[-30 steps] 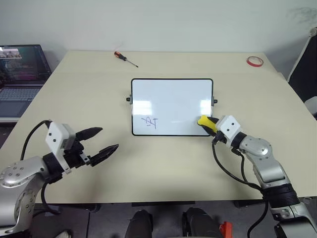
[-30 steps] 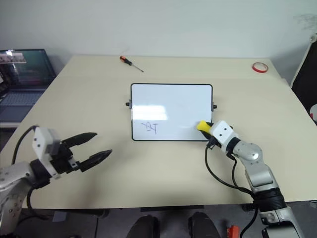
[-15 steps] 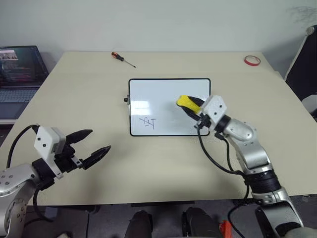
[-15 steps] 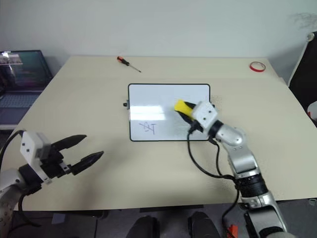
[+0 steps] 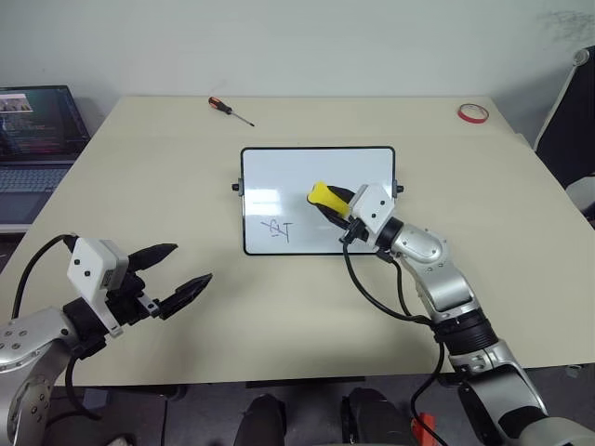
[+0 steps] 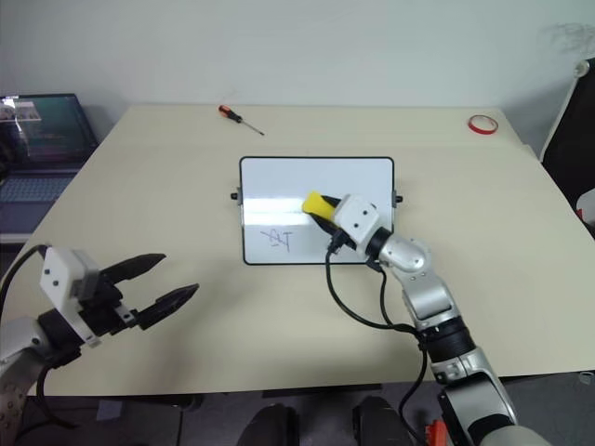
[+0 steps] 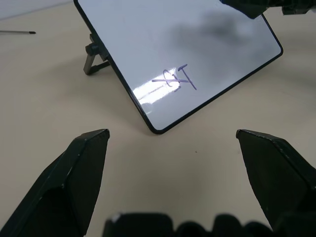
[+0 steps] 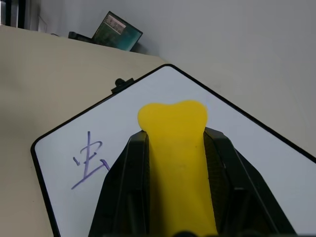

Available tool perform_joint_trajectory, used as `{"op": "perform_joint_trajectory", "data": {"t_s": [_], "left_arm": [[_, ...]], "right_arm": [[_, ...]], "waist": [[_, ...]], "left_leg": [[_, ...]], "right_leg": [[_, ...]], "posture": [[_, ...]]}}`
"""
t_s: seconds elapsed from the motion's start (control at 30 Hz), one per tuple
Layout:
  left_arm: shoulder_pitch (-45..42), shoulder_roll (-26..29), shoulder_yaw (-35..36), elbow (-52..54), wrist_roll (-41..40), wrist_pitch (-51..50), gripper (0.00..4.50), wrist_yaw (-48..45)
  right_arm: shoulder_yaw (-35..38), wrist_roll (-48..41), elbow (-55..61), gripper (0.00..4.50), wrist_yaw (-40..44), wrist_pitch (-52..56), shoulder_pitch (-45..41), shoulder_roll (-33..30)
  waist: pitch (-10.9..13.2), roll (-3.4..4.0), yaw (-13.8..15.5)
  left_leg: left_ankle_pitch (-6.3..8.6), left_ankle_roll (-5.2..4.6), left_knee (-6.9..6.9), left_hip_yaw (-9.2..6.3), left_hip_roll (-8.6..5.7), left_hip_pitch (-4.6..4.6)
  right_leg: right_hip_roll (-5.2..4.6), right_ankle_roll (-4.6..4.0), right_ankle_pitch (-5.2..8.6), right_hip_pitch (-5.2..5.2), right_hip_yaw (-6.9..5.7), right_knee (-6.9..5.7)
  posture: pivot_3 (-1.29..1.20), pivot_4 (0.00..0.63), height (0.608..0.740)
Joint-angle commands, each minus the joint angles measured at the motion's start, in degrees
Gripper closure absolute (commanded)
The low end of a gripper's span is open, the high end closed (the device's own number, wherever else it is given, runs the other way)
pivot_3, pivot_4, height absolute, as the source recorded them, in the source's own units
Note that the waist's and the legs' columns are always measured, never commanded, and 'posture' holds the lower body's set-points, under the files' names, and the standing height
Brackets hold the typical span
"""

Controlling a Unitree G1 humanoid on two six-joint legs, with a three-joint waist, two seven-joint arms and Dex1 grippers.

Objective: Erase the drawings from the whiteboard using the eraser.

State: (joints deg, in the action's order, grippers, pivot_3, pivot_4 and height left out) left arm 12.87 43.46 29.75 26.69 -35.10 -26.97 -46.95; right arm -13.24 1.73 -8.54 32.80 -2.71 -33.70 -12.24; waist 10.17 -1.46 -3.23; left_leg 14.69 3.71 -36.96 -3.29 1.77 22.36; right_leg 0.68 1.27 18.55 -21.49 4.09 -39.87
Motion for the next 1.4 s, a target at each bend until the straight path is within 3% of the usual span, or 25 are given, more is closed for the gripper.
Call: {"op": "perform_joint_trajectory", "data": {"t_s": [0.03,0.73,1.4], "left_arm": [[-0.1,0.5,1.3,1.4,-0.4,0.8,0.0,-0.3],[-2.9,1.7,0.8,-2.2,0.8,2.3,0.0,-3.2],[1.1,0.5,1.6,-1.6,1.1,3.4,0.0,-2.9]], "right_arm": [[-0.2,0.7,-1.2,3.35,-0.9,-2.8,-2.9,1.1],[-0.8,4.3,-18.6,3.35,-4.6,-12.0,-11.0,5.8],[-1.4,4.1,-18.0,3.35,-3.8,-12.8,-9.8,5.4]], "waist": [[0.0,0.01,0.0],[0.0,0.03,-0.1],[0.0,0.04,-0.1]], "left_leg": [[0.0,0.0,0.0,0.0,-0.01,0.0],[0.0,0.0,0.02,-0.01,0.01,0.0],[0.0,0.0,0.04,-0.1,0.02,0.01]], "right_leg": [[0.0,0.0,0.0,0.0,-0.01,0.0],[0.01,-0.01,0.0,-0.05,-0.02,-0.02],[0.0,-0.01,0.0,-0.09,0.0,-0.03]], "posture": [[0.0,0.15,0.74],[0.0,0.15,0.74],[0.0,0.15,0.74]]}}
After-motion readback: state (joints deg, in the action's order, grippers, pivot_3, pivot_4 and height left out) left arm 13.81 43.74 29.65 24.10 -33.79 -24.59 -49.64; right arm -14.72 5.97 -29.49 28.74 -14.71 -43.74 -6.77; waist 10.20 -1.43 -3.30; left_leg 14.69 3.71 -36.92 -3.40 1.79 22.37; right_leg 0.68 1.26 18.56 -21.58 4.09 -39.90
